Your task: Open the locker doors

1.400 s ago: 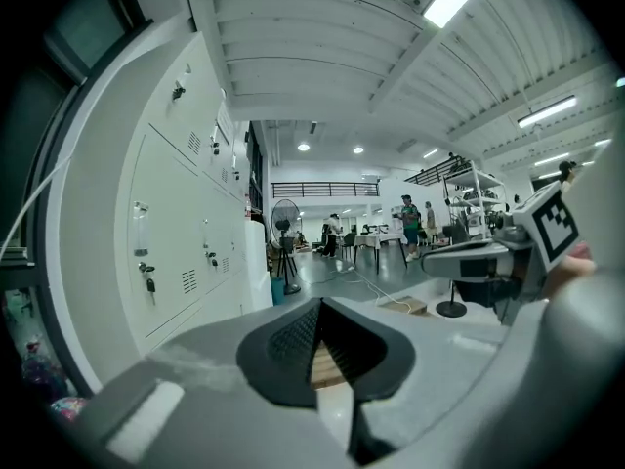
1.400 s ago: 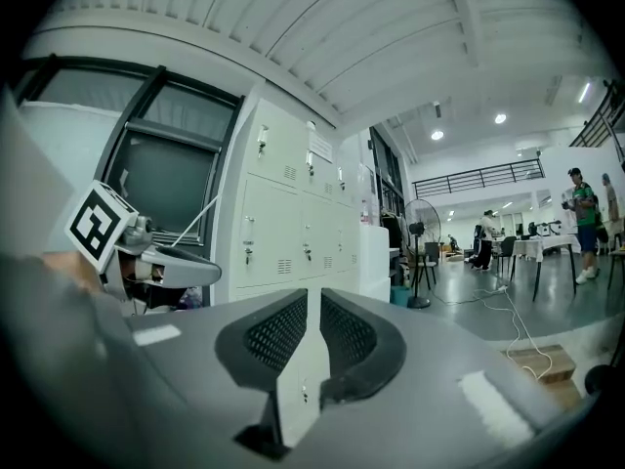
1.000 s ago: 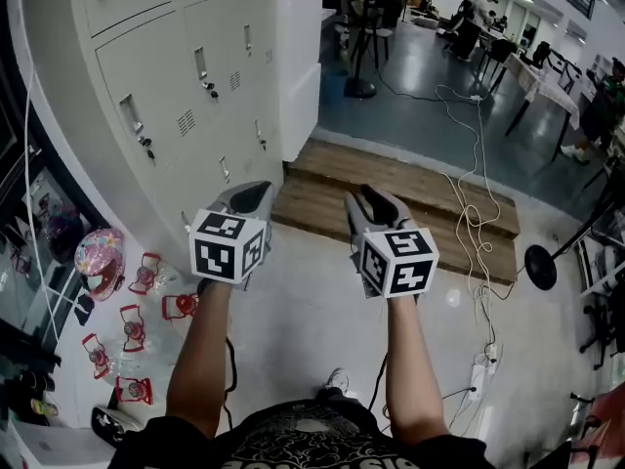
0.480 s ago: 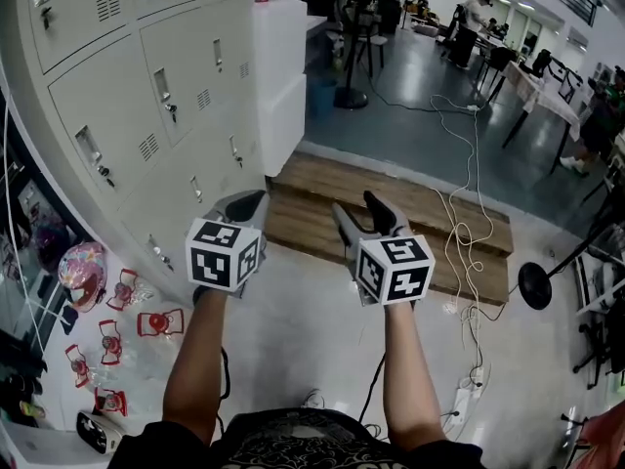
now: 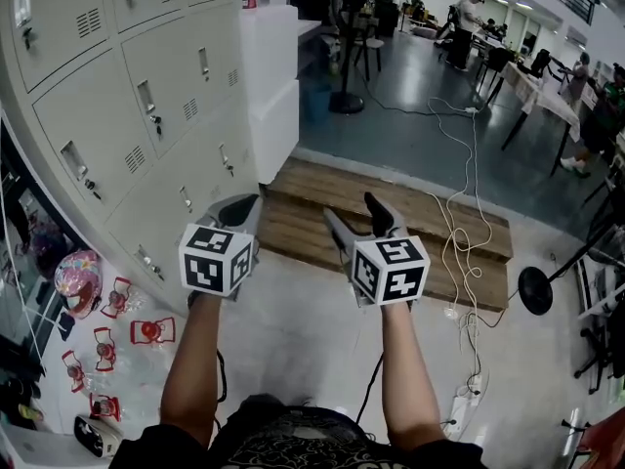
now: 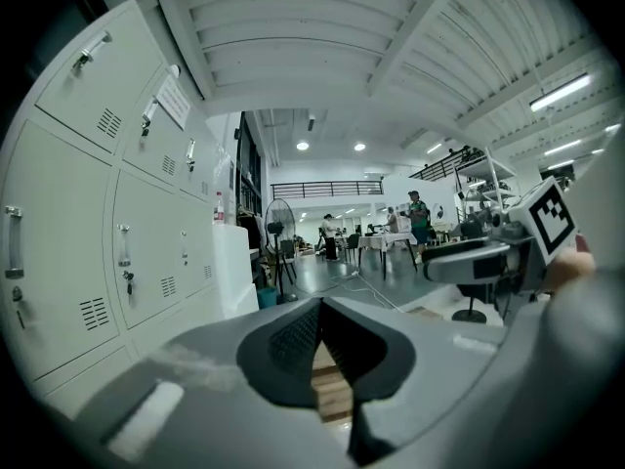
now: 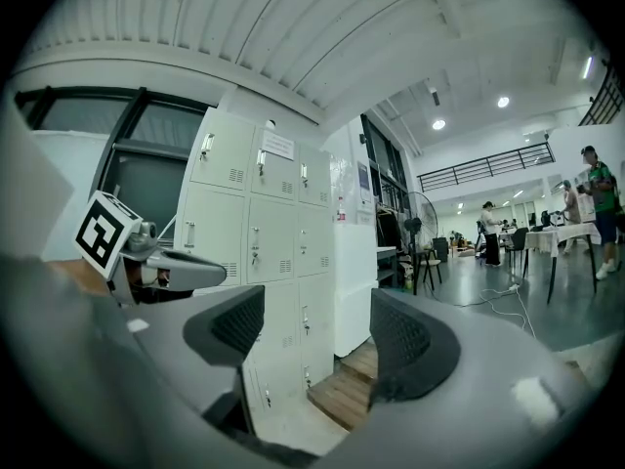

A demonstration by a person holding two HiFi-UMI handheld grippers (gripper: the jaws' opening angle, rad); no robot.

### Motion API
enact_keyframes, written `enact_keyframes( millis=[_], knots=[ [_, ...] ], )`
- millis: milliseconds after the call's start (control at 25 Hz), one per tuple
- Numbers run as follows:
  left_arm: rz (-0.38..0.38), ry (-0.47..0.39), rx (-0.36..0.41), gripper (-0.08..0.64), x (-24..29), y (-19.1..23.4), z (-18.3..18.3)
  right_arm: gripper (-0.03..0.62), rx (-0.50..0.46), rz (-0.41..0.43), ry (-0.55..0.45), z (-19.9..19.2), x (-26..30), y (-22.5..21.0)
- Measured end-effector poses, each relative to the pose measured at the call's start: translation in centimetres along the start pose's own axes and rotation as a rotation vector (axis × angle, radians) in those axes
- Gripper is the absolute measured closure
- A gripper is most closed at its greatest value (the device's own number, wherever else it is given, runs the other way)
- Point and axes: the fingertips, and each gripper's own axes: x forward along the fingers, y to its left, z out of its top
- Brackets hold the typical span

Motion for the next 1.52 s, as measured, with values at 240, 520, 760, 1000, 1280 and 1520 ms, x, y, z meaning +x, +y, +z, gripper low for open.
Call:
enact_keyframes(
  millis=[240,520,760,1000,1280,1520],
  knots=[
    [0.019,-0.011,0.025,0.555,1.1,0.7,0.5,0.265,-0.01,0.022,0.006,0.1,1.4,-0.8],
    [0.065,0.015,0.012,0.555,2.6,3.9,-0.3,0.265,-0.014,0.055,0.004,0.1,5.1,-1.0],
    [0.089,0.026,0.004,0.555,5.3,7.6,-0.8,0.265,-0.013,0.074,0.012,-0.1,9.7,-1.5],
    [0.098,0.047,-0.007,0.555,10.1,12.8,-1.0,0.265,-0.003,0.081,0.031,-0.5,16.5,-2.7],
    [0.107,0.062,-0.017,0.555,15.7,20.1,-0.2,0.265,0.0,0.092,0.056,0.3,25.6,-3.8],
    [0.128,0.059,-0.035,0.555,18.8,26.5,0.1,0.265,-0.011,0.116,0.062,1.5,33.0,-3.3]
  ],
)
